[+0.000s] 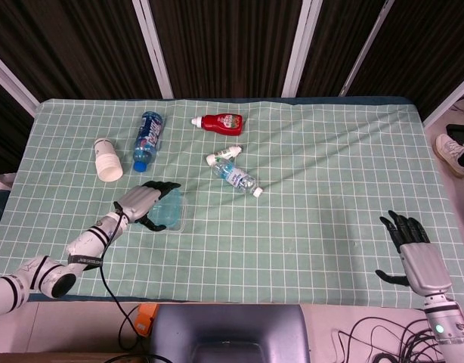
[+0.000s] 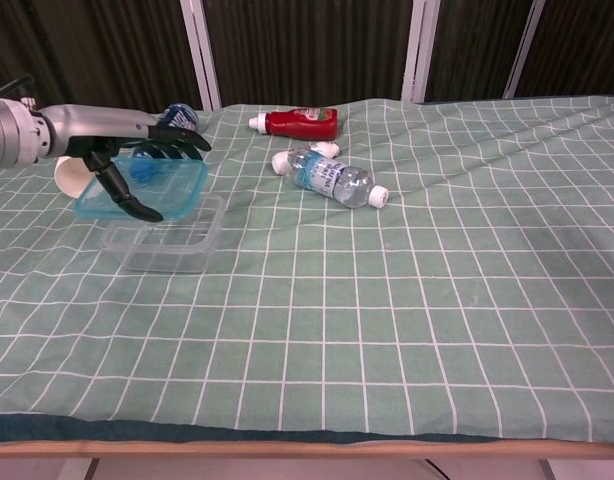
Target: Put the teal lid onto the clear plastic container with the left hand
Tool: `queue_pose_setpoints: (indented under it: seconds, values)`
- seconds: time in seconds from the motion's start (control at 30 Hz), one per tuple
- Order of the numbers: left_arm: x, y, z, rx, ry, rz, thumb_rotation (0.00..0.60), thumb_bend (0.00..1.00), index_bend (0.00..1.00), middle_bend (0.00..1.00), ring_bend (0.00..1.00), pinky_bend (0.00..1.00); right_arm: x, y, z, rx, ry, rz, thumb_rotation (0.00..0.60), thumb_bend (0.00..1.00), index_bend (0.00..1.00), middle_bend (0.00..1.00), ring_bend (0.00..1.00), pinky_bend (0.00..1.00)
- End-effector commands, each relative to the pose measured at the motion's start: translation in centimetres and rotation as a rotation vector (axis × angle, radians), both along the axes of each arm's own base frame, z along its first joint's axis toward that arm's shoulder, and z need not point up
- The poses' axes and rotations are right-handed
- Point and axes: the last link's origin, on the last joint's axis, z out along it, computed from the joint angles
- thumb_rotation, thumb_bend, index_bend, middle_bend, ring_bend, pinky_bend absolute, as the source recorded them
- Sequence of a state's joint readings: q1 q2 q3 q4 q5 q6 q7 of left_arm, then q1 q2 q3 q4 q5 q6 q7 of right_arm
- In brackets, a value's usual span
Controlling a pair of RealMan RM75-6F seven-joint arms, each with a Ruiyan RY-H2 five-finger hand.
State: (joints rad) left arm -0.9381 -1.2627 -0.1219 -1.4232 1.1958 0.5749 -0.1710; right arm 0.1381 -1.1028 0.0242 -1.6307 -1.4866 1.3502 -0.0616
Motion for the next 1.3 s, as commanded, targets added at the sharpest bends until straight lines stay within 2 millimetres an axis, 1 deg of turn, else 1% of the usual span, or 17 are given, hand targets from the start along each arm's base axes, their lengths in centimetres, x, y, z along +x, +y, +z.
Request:
queue_pose_setpoints:
  seconds: [0.03, 0.77, 1.2, 1.3]
  values:
    - [0.1, -0.1, -0.6, -0.005, 0.003, 0.003, 0.600, 0.27, 0.01, 0.65, 0.77, 0.73, 0.0, 0.1, 0.1, -0.001, -0.002, 0.000, 0.600, 0.19, 0.00, 0.00, 0.00, 0.01]
    - [0.2, -0.6, -2.9, -0.010, 0.086, 0.003, 0.600, 0.27, 0.01, 0.65, 0.77, 0.72, -0.1, 0.3, 0.5, -0.006, -0.018, 0.006, 0.600, 0.19, 0.00, 0.00, 0.00, 0.01]
    - [-0.2, -0.5, -3.0, -0.011, 0.094, 0.029, 0.600, 0.27, 0.01, 0.65, 0.77, 0.72, -0.1, 0.2, 0.5, -0.005, -0.016, 0.006, 0.600, 0.19, 0.00, 0.00, 0.00, 0.01]
    - [0.0, -0.6, -3.0, -0.015, 0.093, 0.030, 0.600, 0.27, 0.01, 0.65, 0.77, 0.72, 0.0, 0.2, 0.5, -0.004, -0.016, 0.006, 0.600, 0.19, 0.00, 0.00, 0.00, 0.01]
